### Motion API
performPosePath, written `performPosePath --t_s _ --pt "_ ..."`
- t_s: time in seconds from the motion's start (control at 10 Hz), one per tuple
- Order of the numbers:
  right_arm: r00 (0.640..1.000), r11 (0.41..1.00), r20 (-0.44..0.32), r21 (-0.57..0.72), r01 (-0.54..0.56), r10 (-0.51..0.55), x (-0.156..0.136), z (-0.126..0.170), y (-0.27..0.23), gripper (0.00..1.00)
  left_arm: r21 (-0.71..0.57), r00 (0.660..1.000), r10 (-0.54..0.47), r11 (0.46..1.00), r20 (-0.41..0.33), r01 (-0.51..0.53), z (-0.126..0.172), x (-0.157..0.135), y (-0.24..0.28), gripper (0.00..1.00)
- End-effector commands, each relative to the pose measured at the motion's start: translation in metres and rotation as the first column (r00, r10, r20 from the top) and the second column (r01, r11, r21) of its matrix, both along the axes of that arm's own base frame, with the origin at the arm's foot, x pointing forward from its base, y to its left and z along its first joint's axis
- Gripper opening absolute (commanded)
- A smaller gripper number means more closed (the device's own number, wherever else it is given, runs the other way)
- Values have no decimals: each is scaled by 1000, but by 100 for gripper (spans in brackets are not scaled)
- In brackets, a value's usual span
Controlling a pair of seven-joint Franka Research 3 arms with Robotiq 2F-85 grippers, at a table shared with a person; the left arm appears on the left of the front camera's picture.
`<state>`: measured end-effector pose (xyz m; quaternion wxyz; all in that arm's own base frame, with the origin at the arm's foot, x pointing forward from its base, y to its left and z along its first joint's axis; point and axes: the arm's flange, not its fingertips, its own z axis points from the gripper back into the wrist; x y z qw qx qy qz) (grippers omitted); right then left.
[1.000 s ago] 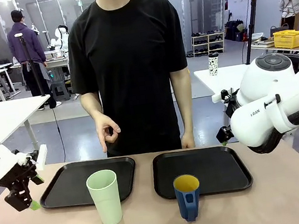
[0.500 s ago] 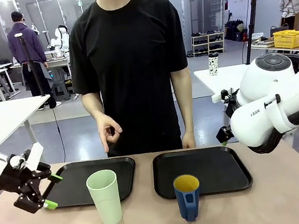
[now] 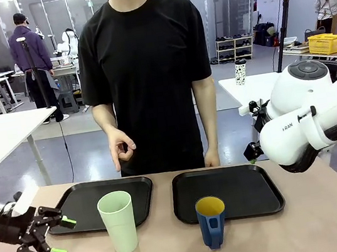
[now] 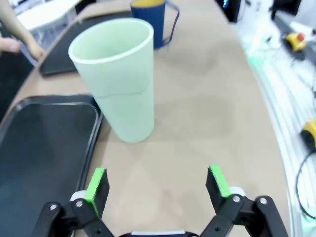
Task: Sort and store the cups by type.
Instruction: Pick up the Reusable plastic cup.
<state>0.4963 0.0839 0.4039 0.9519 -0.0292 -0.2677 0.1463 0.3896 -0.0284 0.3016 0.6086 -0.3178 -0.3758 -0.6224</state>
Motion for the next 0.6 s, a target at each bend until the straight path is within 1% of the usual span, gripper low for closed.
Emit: performPosePath --t_s 0.0,0.4,0.5 --pt "1000 1000 1 0 -1 1 0 0 0 100 -107 998 -63 992 19 65 -18 3 0 100" --pt "1000 1000 1 0 -1 1 0 0 0 100 -188 1000 -7 982 0 7 -34 21 -7 100" --pt "1000 1000 1 0 -1 1 0 0 0 100 -235 1000 4 972 -26 -10 -35 22 -6 100"
